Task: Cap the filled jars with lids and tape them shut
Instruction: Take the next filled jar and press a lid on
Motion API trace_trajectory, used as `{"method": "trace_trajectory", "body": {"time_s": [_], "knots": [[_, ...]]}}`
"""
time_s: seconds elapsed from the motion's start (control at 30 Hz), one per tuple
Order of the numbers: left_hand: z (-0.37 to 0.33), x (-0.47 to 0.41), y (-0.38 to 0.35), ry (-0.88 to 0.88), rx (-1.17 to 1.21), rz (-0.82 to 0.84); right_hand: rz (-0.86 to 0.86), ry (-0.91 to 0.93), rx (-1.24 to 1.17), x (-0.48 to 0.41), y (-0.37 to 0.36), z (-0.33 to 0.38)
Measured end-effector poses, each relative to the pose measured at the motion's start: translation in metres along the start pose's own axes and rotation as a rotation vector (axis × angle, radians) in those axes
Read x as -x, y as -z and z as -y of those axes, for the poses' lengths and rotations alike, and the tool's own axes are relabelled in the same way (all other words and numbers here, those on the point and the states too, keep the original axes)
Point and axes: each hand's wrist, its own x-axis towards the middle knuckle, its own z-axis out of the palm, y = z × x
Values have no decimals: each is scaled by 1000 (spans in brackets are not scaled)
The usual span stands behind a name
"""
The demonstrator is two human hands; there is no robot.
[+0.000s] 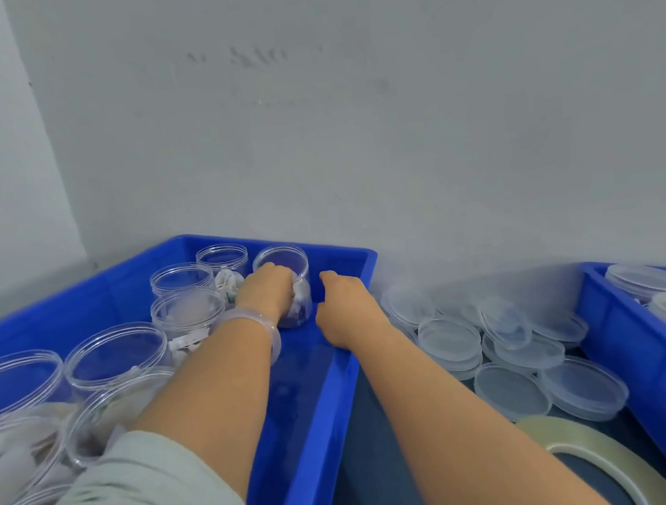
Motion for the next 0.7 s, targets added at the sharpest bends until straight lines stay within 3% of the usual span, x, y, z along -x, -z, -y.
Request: {"method": "trace_trajectory", "body": {"time_s": [0.2,0.33,0.4,0.47,0.53,0.63,0.7], "knots": [[-28,48,68,-201,200,-261,-160,43,-373,18,3,1],[-63,95,136,-384,196,-490,-470,107,-729,35,54,8],[-84,117,160,-502,208,-504,-590,85,-795,50,87,3],[-106,134,174,-569,301,-396,-638,24,-741,75,103,-14],[-128,141,176,-559,451,-391,-630,-84,-709,108,98,-39],[-159,133,148,-396,711,-512,-551,-193,-696,159,62,-75],[-176,132,105,-283,887,-392,-487,-207,-747,191,30,-92]]}}
